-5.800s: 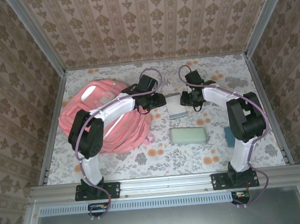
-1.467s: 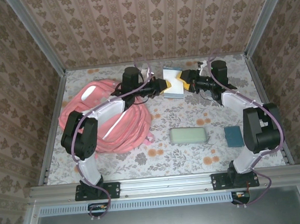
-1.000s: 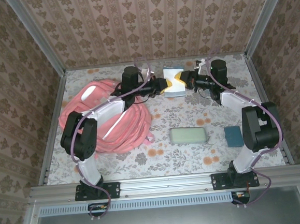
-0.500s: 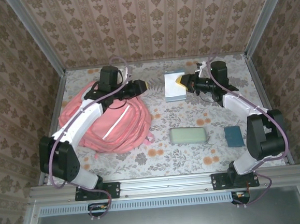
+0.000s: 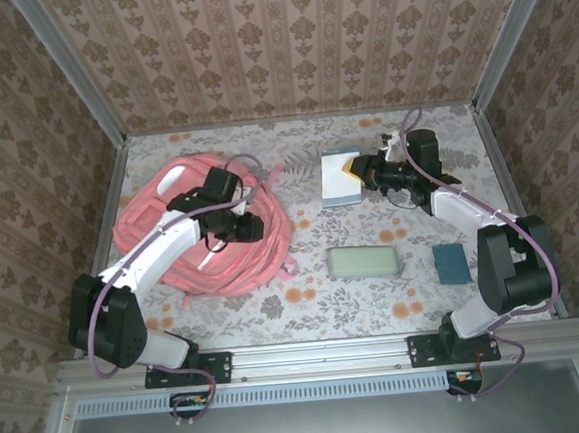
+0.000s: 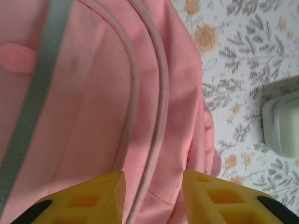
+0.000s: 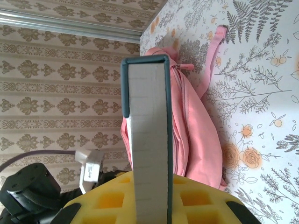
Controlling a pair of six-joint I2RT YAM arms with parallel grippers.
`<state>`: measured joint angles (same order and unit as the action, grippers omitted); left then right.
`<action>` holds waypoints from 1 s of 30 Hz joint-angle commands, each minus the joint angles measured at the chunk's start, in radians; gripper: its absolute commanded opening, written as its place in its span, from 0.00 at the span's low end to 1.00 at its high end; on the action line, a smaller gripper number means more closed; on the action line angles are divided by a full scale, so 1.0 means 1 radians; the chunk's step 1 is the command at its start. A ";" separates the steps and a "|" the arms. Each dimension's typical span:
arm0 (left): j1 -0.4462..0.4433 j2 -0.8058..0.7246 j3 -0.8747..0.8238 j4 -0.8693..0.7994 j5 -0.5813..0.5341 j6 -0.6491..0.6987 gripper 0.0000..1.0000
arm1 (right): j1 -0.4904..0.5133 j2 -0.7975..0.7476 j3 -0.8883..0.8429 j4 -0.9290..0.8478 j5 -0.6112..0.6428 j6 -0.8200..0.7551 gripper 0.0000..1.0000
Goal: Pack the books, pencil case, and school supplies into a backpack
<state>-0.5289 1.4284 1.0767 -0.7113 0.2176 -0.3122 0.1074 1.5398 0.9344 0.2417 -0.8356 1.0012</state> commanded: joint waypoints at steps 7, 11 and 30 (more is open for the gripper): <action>-0.099 0.046 -0.003 -0.036 -0.176 0.057 0.38 | 0.006 -0.029 0.001 0.016 0.006 -0.001 0.00; -0.131 0.082 0.005 -0.040 -0.242 0.073 0.38 | 0.006 -0.032 -0.008 0.016 0.007 -0.002 0.00; -0.164 0.064 0.004 -0.034 -0.332 0.114 0.34 | 0.015 -0.026 -0.021 0.037 0.009 0.006 0.00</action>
<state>-0.6868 1.4788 1.0767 -0.7216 -0.0910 -0.2390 0.1135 1.5398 0.9142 0.2424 -0.8318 1.0016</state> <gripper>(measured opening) 0.339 0.136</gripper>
